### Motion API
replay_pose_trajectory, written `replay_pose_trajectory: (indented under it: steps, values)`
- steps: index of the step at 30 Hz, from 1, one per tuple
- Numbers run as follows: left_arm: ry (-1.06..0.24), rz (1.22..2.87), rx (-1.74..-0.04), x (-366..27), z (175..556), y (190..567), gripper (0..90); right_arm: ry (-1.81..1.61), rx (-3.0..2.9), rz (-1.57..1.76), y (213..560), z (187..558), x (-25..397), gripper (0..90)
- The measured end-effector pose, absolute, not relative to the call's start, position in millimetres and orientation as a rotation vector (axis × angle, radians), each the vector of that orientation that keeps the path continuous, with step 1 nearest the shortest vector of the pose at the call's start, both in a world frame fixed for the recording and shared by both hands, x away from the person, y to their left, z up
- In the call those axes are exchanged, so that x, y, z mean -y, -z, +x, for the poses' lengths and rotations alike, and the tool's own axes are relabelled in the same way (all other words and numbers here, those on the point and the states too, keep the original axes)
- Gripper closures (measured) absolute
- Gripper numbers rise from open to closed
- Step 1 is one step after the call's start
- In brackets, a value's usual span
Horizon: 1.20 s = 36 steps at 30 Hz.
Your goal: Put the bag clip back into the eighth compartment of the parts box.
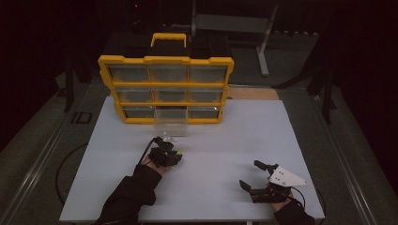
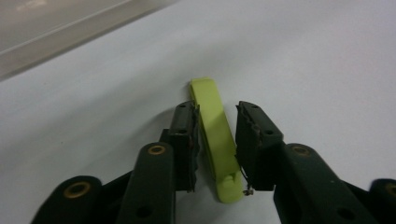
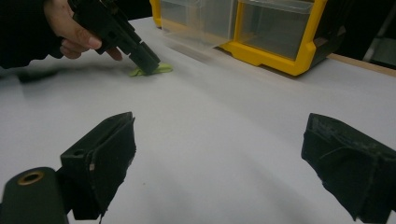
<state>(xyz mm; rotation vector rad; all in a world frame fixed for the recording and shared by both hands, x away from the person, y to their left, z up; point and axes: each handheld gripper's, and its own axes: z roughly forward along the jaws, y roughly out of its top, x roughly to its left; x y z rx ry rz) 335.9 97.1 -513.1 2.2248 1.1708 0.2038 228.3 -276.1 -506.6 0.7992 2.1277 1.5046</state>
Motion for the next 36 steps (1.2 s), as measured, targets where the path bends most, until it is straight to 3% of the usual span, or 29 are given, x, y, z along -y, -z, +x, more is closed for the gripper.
replay_pose_trajectory:
  steps: [11, 36]
  values:
    - [-0.249, 2.28, -1.14, -93.4, 335.5, 512.0, 78.9, -1.497, -2.133, 0.801, 507.0, 228.4, 275.3, 9.6]
    - [-0.202, 2.37, -0.997, -107.0, 329.4, 487.0, 79.1, -1.495, -2.126, 0.804, 506.3, 228.2, 275.8, 9.6]
